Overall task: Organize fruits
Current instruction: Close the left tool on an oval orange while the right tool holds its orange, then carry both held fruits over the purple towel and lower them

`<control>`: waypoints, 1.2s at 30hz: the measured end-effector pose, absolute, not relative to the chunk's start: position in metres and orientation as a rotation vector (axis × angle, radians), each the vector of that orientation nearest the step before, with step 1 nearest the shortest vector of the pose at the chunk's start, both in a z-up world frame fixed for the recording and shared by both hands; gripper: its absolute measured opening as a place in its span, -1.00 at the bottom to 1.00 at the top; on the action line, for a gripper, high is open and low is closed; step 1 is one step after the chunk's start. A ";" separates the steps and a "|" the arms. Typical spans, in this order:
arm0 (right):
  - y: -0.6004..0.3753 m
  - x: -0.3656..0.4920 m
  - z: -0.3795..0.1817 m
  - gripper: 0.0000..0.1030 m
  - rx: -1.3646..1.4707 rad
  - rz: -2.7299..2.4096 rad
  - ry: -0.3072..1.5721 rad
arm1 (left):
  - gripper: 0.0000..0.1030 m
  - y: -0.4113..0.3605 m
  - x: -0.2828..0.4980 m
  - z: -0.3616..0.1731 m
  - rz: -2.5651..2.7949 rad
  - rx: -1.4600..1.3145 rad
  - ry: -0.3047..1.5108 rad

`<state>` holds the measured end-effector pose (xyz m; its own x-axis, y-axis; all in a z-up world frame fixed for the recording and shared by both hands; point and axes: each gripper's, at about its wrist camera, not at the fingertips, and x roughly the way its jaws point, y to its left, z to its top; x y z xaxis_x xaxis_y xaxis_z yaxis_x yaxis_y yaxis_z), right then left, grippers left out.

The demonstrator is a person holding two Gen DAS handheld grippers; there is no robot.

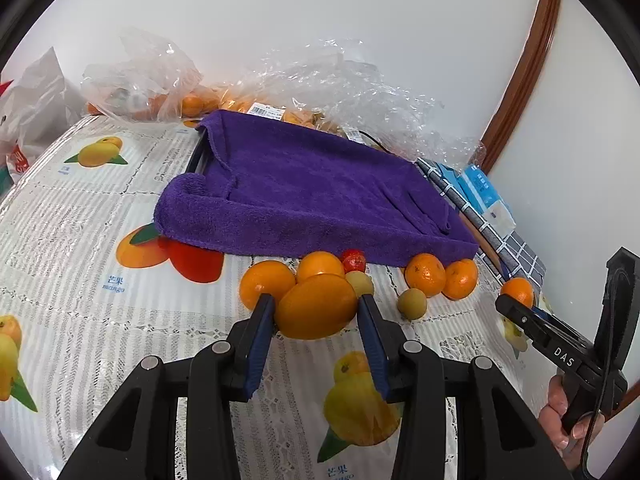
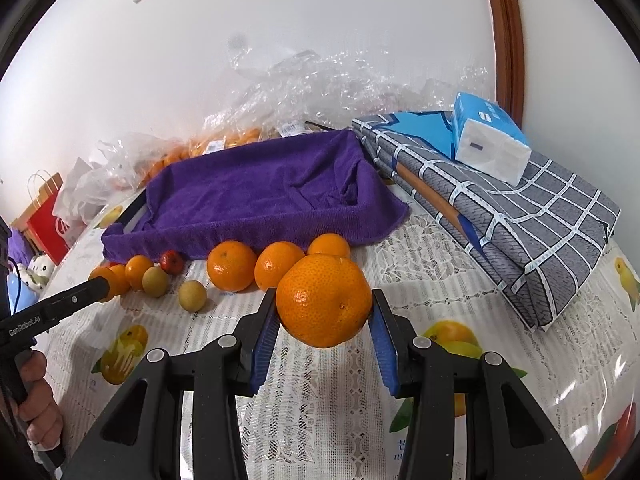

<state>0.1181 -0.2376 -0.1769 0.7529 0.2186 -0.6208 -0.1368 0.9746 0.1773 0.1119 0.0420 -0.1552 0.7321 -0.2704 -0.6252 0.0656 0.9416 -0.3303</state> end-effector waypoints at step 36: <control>-0.175 0.259 -0.148 -0.15 0.000 0.251 0.709 | -0.22 0.048 0.248 -0.129 -0.121 -0.286 0.718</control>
<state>0.2590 -0.1752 -0.1479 0.7306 0.2278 -0.6437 -0.2277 0.9700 0.0848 0.2476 0.0483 -0.1290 0.7484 -0.2068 -0.6302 0.0117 0.9541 -0.2993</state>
